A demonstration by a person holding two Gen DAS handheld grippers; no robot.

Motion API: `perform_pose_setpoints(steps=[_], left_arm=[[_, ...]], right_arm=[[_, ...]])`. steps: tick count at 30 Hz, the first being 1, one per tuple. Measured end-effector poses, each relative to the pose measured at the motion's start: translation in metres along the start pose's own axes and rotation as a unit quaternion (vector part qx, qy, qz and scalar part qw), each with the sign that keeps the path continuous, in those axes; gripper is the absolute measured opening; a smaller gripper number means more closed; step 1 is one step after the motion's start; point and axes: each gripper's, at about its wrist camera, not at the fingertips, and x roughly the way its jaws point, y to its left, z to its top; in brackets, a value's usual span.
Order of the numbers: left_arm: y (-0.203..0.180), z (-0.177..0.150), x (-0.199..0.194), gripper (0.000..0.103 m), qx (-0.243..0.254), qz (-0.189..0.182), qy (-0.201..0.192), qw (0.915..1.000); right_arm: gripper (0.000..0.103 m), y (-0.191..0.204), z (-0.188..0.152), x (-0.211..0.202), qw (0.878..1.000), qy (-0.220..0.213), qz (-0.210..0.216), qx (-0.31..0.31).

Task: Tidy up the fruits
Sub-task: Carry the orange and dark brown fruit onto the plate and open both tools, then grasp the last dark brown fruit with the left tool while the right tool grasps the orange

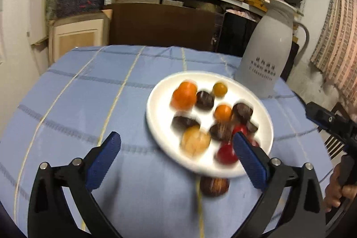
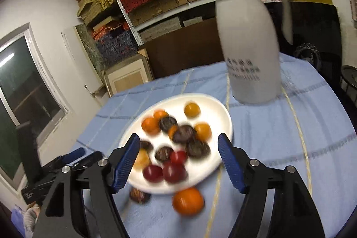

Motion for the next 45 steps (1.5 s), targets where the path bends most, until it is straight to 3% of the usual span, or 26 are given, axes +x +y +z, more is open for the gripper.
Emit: perform_pose_setpoints(steps=[5, 7, 10, 13, 22, 36, 37, 40, 45], left_arm=[[-0.007, -0.065, -0.008, 0.098, 0.025, 0.046, 0.05, 0.9974], [-0.011, -0.075, -0.006, 0.098, 0.031, 0.044, 0.066, 0.9964], [-0.019, -0.084, 0.0, 0.098, 0.049, 0.046, 0.078, 0.9946], [-0.024, -0.086, 0.006, 0.098, 0.065, 0.058, 0.09, 0.9922], [-0.018, -0.087, 0.016, 0.098, 0.047, 0.04, 0.116, 0.9913], [-0.021, -0.087, 0.023, 0.098, 0.05, 0.039, 0.129, 0.9897], [-0.021, -0.086, 0.023, 0.098, 0.049, 0.039, 0.128, 0.9898], [-0.024, -0.084, 0.024, 0.098, 0.049, 0.032, 0.126, 0.9903], [-0.032, -0.076, 0.032, 0.098, 0.045, 0.012, 0.124, 0.9912]], right_arm=[[0.074, -0.012, -0.061, -0.009, 0.999, 0.038, -0.034, -0.007], [0.074, -0.008, -0.076, -0.006, 0.997, 0.062, -0.043, -0.013], [0.074, 0.001, -0.086, -0.008, 0.996, 0.059, -0.052, -0.037], [0.075, 0.004, -0.09, -0.005, 0.995, 0.063, -0.058, -0.052], [0.076, 0.004, -0.091, 0.007, 0.994, 0.083, -0.056, -0.054], [0.076, 0.008, -0.076, 0.048, 0.993, 0.106, -0.037, -0.027], [0.074, 0.007, -0.075, 0.051, 0.993, 0.109, -0.033, -0.024], [0.045, 0.003, -0.076, 0.057, 0.991, 0.129, -0.02, -0.019], [0.044, 0.005, -0.079, 0.048, 0.991, 0.125, -0.022, -0.033]])
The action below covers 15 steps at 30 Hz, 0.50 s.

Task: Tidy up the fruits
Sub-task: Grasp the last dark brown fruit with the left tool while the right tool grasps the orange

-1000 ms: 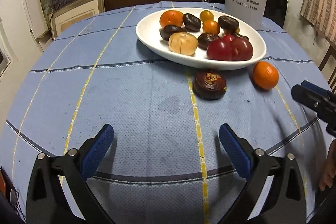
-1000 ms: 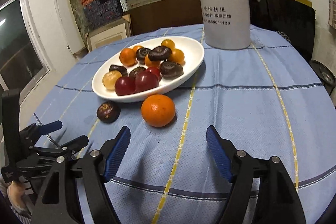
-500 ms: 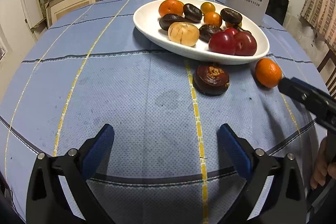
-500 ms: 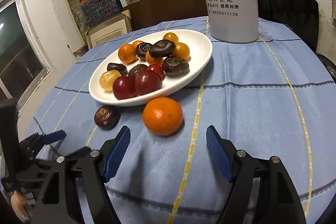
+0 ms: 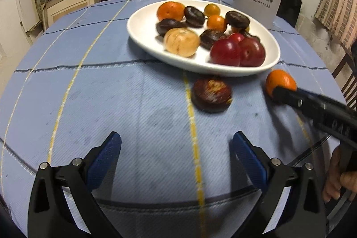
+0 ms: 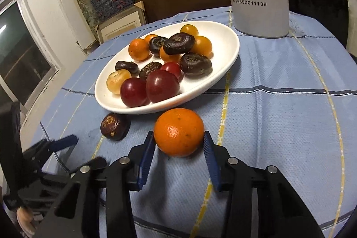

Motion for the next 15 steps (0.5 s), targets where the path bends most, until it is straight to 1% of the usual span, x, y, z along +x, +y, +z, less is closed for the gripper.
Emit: perform_pose_setpoints(steps=[3, 8, 11, 15], left_arm=[[-0.008, 0.009, 0.003, 0.098, 0.003, -0.011, -0.01, 0.9999], [-0.019, 0.023, 0.009, 0.098, 0.011, -0.009, -0.03, 0.9994], [-0.017, 0.029, 0.014, 0.098, 0.006, -0.02, -0.03, 0.9993], [-0.016, 0.032, 0.018, 0.098, 0.002, -0.034, -0.027, 0.999]], right_arm=[[0.044, -0.004, -0.003, -0.002, 1.0, 0.003, -0.001, 0.006], [0.044, -0.019, -0.003, -0.007, 1.0, 0.002, 0.0, 0.031], [0.045, -0.025, -0.004, -0.007, 0.999, 0.001, 0.003, 0.043], [0.045, -0.023, -0.004, -0.007, 0.999, -0.001, -0.005, 0.035]])
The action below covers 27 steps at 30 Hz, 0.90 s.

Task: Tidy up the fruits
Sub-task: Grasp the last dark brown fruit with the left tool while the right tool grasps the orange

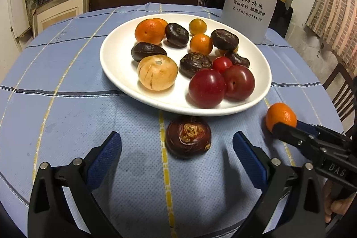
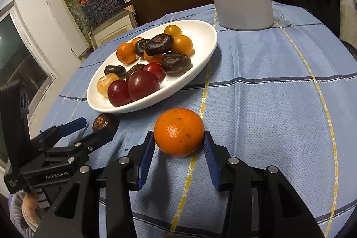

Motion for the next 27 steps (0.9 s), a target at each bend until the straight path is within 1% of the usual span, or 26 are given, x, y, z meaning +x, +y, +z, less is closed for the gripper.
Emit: perform_pose_setpoints(steps=[2, 3, 4, 5, 6, 7, 8, 9, 10, 14, 18, 21, 27], left_arm=[[-0.002, 0.001, 0.001, 0.095, 0.007, -0.002, 0.0, 1.0], [-0.003, 0.001, 0.002, 0.086, 0.01, -0.001, 0.0, 0.9999], [-0.005, 0.001, 0.004, 0.074, 0.017, -0.003, 0.005, 0.9998], [-0.007, 0.001, 0.007, 0.074, 0.022, -0.001, 0.01, 0.9997], [-0.01, 0.002, 0.006, 0.07, 0.027, 0.003, 0.007, 0.9996], [-0.012, 0.003, 0.008, 0.062, 0.033, 0.002, 0.008, 0.9994], [-0.013, 0.003, 0.008, 0.058, 0.036, 0.005, 0.007, 0.9993], [-0.013, 0.004, 0.008, 0.048, 0.036, 0.003, 0.006, 0.9993], [-0.012, 0.004, 0.007, 0.04, 0.035, -0.006, 0.004, 0.9993], [-0.004, -0.001, 0.002, 0.04, 0.023, -0.019, 0.0, 0.9996], [0.003, -0.012, -0.012, 0.04, 0.019, -0.01, -0.006, 0.9998], [0.004, -0.022, -0.028, 0.04, 0.024, 0.005, -0.021, 0.9995], [-0.001, -0.032, -0.066, 0.04, 0.04, 0.028, -0.073, 0.9961]], right_arm=[[0.045, 0.0, -0.001, -0.001, 1.0, 0.0, 0.0, 0.0], [0.045, 0.0, -0.001, -0.001, 1.0, 0.0, 0.0, 0.0], [0.045, 0.0, -0.002, -0.001, 1.0, 0.0, 0.0, 0.0], [0.045, 0.0, -0.002, -0.001, 1.0, 0.0, -0.001, 0.0], [0.045, 0.0, -0.002, -0.001, 1.0, -0.001, -0.001, -0.001], [0.045, 0.0, -0.001, -0.001, 1.0, -0.001, -0.001, -0.001], [0.045, 0.0, -0.001, -0.001, 1.0, -0.001, -0.001, -0.001], [0.045, 0.0, -0.001, -0.001, 1.0, -0.001, 0.0, 0.0], [0.045, 0.0, -0.002, -0.002, 1.0, -0.001, -0.001, 0.0], [0.045, 0.0, -0.002, -0.002, 1.0, -0.001, 0.0, 0.001], [0.045, 0.001, -0.003, -0.003, 1.0, -0.001, 0.002, 0.002], [0.045, 0.001, -0.007, -0.007, 1.0, -0.001, 0.003, 0.003], [0.045, 0.009, -0.021, -0.022, 1.0, -0.013, -0.002, -0.014]])
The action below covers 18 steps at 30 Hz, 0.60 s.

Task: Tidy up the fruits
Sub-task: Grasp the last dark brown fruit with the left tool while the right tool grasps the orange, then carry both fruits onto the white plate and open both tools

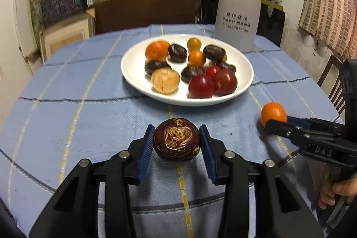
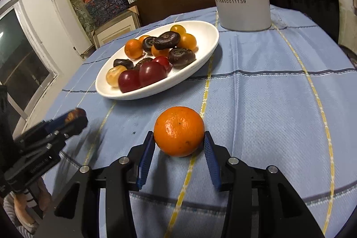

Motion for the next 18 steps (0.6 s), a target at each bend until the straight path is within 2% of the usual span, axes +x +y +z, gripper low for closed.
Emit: perform_pose_setpoints(steps=[10, 18], left_arm=[[0.009, -0.008, -0.035, 0.04, -0.009, 0.013, -0.035, 0.9993], [0.009, -0.011, -0.047, 0.04, -0.007, 0.014, -0.046, 0.9988]], right_arm=[[0.045, 0.008, -0.014, -0.016, 1.0, -0.013, 0.003, -0.01], [0.045, 0.025, -0.029, -0.035, 0.999, -0.033, 0.01, -0.037]])
